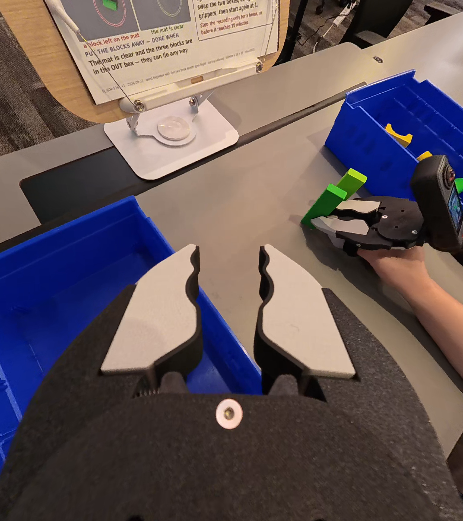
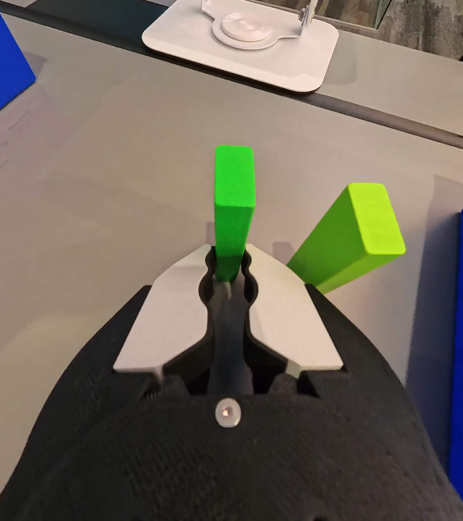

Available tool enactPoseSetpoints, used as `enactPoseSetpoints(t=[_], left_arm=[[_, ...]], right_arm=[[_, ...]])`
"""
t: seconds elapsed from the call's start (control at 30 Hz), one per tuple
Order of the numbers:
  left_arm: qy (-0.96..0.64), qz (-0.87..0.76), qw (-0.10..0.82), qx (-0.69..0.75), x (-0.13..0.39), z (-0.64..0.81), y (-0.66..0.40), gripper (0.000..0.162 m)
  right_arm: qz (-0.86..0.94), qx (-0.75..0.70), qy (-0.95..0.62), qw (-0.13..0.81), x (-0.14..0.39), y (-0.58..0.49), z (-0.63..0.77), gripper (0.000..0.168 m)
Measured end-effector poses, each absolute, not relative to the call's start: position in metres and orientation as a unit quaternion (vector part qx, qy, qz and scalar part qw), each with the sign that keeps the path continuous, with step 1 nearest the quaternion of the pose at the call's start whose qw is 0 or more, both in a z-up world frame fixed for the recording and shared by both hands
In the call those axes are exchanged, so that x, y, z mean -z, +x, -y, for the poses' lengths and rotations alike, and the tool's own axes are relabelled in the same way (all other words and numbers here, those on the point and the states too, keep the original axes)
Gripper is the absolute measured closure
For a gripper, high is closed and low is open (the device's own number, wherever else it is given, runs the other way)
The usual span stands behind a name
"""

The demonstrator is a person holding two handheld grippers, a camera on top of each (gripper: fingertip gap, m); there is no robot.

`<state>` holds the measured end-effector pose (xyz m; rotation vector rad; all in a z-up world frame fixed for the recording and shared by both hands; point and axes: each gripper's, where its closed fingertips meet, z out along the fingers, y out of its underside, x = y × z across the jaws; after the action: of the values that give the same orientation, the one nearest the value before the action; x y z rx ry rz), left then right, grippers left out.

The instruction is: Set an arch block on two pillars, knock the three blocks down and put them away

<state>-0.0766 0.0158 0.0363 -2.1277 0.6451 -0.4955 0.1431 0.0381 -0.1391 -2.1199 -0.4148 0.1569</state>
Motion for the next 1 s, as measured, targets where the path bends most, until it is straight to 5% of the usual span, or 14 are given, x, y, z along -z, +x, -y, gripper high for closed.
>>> enactPoseSetpoints(t=[0.47, 0.73, 1.0], left_arm=[[-0.865, -0.255, 0.4, 0.162, -0.031, -0.012, -0.105, 0.119], [-0.936, -0.256, 0.242, -0.018, 0.027, 0.02, -0.216, 0.118], [-0.984, -0.114, 0.103, 0.09, 0.07, 0.037, -0.213, 0.117]], right_arm=[[0.159, -0.045, -0.849, 0.502, 0.121, 0.151, -0.034, 0.137], [0.17, -0.076, -0.835, 0.517, 0.095, 0.142, -0.023, 0.137], [0.179, -0.082, -0.809, 0.554, 0.065, 0.139, -0.014, 0.137]])
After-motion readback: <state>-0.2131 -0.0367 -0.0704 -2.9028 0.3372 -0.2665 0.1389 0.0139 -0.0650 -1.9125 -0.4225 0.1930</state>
